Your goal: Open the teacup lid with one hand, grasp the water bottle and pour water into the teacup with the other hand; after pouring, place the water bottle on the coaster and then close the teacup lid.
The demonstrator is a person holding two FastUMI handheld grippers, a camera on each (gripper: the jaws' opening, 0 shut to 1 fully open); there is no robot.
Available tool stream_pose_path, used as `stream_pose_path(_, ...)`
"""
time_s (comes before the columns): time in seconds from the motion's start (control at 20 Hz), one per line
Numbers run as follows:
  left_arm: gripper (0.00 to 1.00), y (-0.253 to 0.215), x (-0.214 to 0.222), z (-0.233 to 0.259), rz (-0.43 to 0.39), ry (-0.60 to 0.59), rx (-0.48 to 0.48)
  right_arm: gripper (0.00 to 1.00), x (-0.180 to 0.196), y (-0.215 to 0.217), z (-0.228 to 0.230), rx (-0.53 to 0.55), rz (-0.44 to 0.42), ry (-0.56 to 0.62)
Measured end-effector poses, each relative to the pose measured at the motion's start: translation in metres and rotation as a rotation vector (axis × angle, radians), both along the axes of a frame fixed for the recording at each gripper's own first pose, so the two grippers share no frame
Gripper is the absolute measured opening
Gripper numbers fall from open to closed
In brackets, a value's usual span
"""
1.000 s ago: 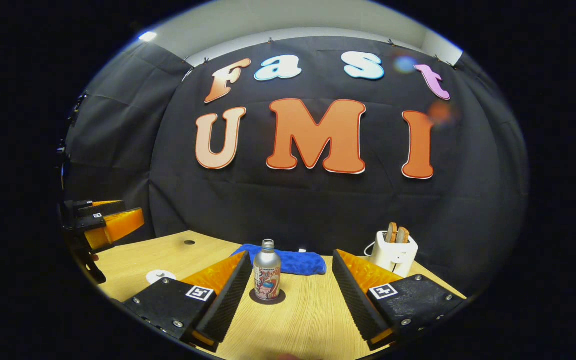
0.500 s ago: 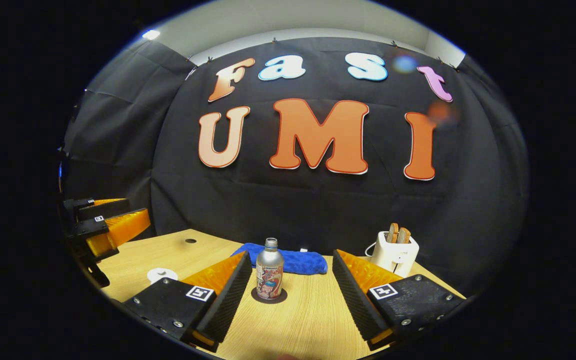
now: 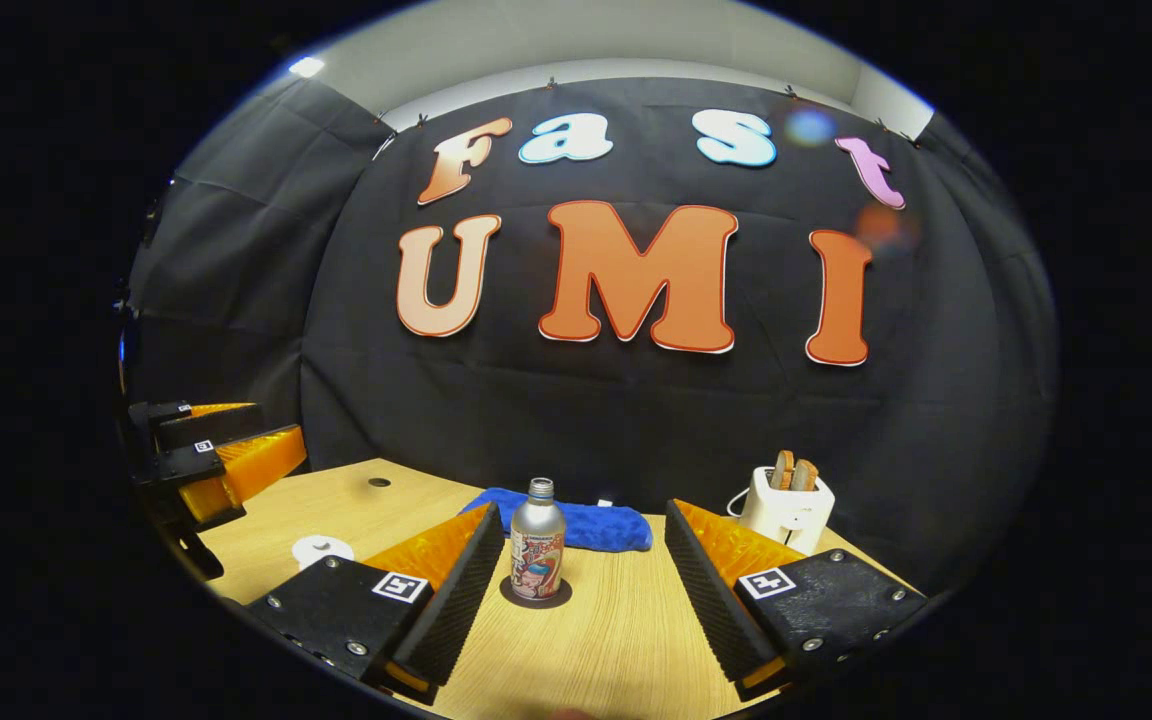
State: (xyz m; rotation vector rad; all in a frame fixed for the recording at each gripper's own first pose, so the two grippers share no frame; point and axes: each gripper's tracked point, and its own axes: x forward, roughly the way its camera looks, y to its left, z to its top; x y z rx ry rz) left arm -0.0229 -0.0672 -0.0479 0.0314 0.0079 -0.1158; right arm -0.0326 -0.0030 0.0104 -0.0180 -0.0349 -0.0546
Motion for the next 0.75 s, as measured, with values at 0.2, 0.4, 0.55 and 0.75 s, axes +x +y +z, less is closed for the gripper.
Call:
stream_pose_path(0.2,0.98,-0.0029,-0.0006,-0.0035,-0.002,0.005,0.0,0.97,0.0,0.0043,-0.004,-0.008,0.003,0.011)
stream_pose_path(0.4,0.98,-0.0018,-0.0009,-0.0024,0.0,-0.002,0.001,0.97,0.0004,0.0062,-0.0033,-0.016,0.004,0.006)
stream_pose_path(0.55,0.98,-0.0014,-0.0009,-0.0041,0.002,0.0,-0.003,0.97,-0.0001,0.0065,-0.0035,-0.016,0.005,0.007)
stream_pose_path(0.75,0.98,-0.0004,0.0001,-0.0059,0.007,0.004,-0.013,0.97,0.0004,0.0064,-0.0059,-0.021,0.005,0.015)
